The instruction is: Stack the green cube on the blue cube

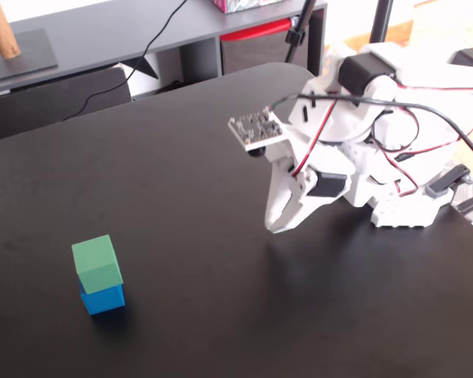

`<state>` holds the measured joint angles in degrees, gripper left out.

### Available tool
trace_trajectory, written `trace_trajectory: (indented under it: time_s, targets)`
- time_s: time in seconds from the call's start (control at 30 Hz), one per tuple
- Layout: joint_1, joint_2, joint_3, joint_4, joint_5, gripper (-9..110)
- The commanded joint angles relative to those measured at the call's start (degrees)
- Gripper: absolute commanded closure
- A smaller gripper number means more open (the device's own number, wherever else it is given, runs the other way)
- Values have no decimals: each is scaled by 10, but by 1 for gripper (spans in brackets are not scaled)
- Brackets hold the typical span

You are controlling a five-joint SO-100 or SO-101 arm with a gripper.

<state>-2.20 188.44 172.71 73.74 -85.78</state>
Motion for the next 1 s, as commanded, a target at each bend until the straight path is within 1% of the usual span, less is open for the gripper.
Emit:
trace_trajectory:
  time_s: [0.0,0.3,0.43,0.77,0.87,0.97]
  targets:
    - [4,0,5,-1,-1,101]
    - [5,-1,57,9,-33,101]
    - [6,-1,60,46,-49,101]
    - [-17,0,60,54,36,101]
    - [-8,0,60,54,23,101]
    - [-7,0,60,54,52,101]
